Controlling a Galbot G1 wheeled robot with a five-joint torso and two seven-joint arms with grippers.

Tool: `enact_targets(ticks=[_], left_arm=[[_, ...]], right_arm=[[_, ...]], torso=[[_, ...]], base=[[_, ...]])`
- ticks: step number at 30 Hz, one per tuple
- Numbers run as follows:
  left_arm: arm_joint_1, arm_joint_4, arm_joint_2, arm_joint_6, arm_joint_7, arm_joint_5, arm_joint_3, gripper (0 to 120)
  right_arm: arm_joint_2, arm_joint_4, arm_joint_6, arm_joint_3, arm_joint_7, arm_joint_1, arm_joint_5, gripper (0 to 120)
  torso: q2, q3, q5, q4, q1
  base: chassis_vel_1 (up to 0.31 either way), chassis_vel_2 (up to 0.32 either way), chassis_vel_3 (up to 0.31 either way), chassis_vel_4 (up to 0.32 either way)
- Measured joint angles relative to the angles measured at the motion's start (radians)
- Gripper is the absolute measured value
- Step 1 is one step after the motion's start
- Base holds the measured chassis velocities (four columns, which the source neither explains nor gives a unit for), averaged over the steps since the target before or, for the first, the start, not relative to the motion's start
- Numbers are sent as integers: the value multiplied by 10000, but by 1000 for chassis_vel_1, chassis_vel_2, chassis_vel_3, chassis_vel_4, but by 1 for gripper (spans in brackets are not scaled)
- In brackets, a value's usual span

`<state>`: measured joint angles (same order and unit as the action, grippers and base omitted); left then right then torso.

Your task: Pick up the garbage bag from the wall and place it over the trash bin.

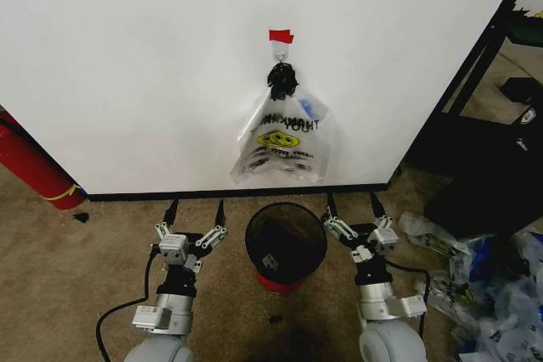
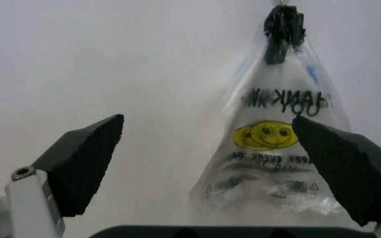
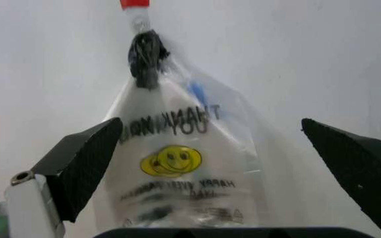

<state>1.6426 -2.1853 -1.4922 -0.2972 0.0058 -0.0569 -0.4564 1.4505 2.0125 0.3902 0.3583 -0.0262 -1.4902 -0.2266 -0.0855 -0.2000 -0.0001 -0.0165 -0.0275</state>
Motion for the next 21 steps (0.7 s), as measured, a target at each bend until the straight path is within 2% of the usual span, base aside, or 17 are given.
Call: enact_targets(ticks=[6,12,21], left_arm=[[134,-110,-43,-200,50,4,-50,100],[309,-171,-201,-263,96,158,-58,100],[385,-234,-305,-354,99,192,-95,100]], right_arm=[[140,-298,-180,-143,407,246,785,100],[140,-301,-749,-279,734,541,792,100],[118,-335,-800,-370,760,589,838,100]], torso=[[0,0,1,-1,0],[0,0,0,0,0],[0,0,0,-1,0]], base=[[0,0,0,0],[0,0,0,0],[0,0,0,0]])
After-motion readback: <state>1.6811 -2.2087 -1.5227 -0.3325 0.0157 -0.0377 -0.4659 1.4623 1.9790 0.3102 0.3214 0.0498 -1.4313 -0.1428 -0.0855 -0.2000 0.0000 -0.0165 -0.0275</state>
